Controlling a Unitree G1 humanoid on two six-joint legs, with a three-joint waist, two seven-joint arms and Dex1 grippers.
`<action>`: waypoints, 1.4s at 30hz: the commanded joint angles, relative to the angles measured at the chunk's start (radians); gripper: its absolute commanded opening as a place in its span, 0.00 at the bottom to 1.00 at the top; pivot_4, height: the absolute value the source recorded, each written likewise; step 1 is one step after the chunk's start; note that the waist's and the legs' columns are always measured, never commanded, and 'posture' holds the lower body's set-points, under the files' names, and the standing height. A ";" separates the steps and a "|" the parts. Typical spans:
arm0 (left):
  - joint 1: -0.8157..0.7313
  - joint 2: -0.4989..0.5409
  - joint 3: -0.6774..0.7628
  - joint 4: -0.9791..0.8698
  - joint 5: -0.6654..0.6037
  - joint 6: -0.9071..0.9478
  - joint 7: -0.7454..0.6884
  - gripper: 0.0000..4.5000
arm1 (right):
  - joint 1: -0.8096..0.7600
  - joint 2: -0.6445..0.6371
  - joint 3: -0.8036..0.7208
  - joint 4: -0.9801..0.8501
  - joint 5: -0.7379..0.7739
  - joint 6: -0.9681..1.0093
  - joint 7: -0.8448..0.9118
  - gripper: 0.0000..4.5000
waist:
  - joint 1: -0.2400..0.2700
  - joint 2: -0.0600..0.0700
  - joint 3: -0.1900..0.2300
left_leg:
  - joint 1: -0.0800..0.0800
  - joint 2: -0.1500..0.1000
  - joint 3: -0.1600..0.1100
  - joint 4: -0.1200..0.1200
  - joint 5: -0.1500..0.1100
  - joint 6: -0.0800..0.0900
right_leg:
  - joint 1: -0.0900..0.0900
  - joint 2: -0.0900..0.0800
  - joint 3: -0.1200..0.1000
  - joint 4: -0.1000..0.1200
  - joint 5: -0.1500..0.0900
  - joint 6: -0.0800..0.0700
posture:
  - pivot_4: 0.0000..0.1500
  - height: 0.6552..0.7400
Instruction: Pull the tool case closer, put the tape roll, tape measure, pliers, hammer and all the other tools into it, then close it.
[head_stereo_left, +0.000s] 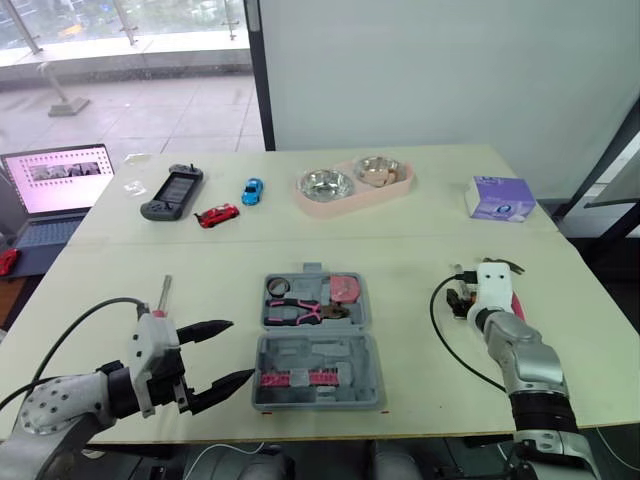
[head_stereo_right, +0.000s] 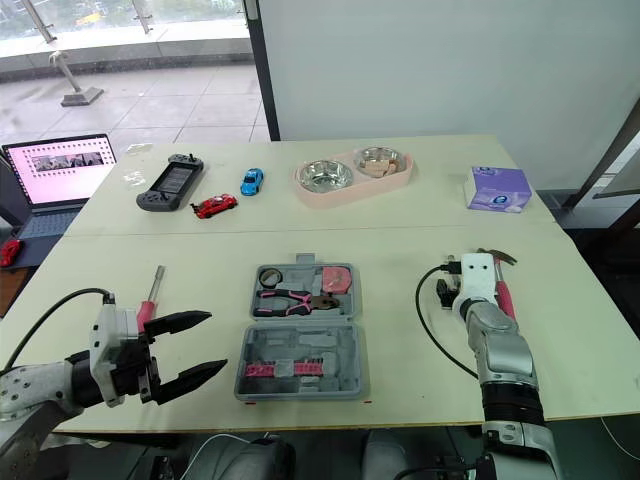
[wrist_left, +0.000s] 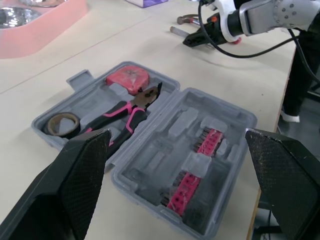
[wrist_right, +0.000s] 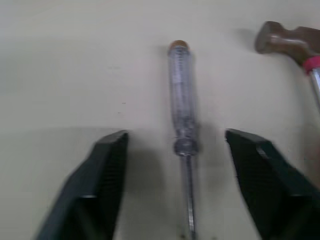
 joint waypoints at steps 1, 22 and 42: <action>0.004 0.003 0.001 -0.025 0.000 -0.009 0.004 1.00 | -0.001 -0.004 -0.002 0.023 -0.007 -0.003 -0.005 0.26 | 0.004 0.000 0.000 | 0.000 0.000 0.000 0.000 0.000 0.000 | 0.000 0.000 0.000 0.000 0.000 0.000 | 1.00 0.81; -0.003 0.078 0.118 0.176 0.023 -0.055 -0.085 1.00 | -0.138 -0.414 0.384 -0.878 0.455 0.592 0.637 0.01 | 0.001 0.003 0.004 | -0.002 0.001 -0.001 0.000 0.000 0.001 | -0.001 0.001 -0.002 -0.001 -0.001 -0.001 | 1.00 0.81; -0.121 0.102 0.015 0.364 0.095 -0.232 -0.288 1.00 | -0.676 -0.099 1.069 -0.541 0.210 0.723 0.585 0.01 | -0.001 0.000 0.003 | -0.004 0.000 -0.003 0.000 0.000 0.000 | -0.005 0.000 -0.003 0.001 0.000 0.001 | 1.00 0.81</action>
